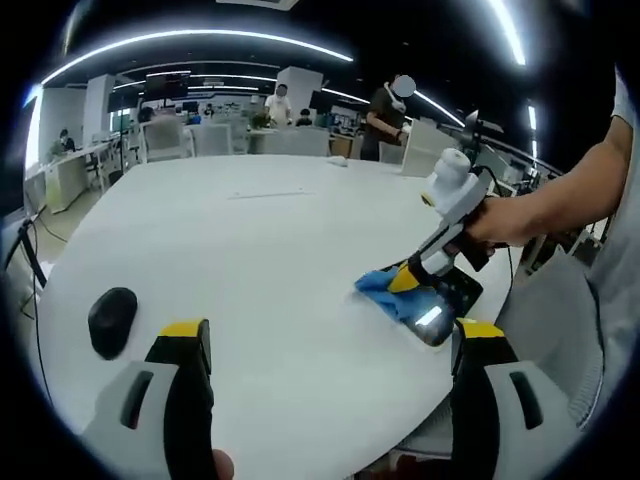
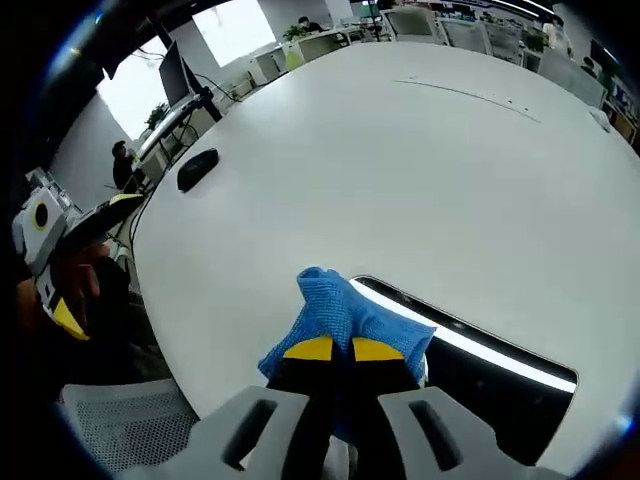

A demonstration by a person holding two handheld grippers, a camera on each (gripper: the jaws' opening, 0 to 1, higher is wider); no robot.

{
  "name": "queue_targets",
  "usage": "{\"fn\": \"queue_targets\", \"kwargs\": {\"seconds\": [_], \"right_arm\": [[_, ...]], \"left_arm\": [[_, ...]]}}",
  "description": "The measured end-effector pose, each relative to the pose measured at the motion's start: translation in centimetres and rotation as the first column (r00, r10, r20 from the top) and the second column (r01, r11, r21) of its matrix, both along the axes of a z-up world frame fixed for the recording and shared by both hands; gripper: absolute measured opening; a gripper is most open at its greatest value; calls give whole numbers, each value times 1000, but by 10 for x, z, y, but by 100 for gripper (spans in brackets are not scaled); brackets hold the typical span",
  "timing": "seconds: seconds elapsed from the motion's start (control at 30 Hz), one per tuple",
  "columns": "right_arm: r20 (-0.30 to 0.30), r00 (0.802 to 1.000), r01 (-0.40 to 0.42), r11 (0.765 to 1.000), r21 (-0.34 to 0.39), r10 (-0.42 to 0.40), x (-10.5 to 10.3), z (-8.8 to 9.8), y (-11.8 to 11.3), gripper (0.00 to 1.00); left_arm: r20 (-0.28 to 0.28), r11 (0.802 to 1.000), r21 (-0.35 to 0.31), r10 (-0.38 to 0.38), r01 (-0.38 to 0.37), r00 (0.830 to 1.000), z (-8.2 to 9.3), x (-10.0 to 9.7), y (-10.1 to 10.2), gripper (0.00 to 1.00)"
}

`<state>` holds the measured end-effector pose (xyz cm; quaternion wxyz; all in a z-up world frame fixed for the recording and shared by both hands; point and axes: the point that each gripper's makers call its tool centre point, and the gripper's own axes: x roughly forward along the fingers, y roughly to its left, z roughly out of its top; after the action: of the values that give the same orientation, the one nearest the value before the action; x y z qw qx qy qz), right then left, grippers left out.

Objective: Wipe the mirror surface with the cleaning cloth until all visible marks leave the cleaned area.

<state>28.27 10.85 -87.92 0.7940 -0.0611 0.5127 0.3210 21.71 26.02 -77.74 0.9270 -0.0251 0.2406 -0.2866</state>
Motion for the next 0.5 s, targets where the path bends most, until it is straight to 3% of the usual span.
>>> {"fn": "queue_targets", "kwargs": {"seconds": [0.37, 0.5], "right_arm": [[-3, 1000, 7, 1000, -14, -7, 27, 0, -2, 0], [-19, 1000, -3, 1000, -20, 2, 26, -1, -2, 0]], "left_arm": [[-5, 1000, 6, -6, 6, 1000, 0, -2, -2, 99], [-4, 1000, 7, -11, 11, 1000, 0, -3, -3, 99]]}}
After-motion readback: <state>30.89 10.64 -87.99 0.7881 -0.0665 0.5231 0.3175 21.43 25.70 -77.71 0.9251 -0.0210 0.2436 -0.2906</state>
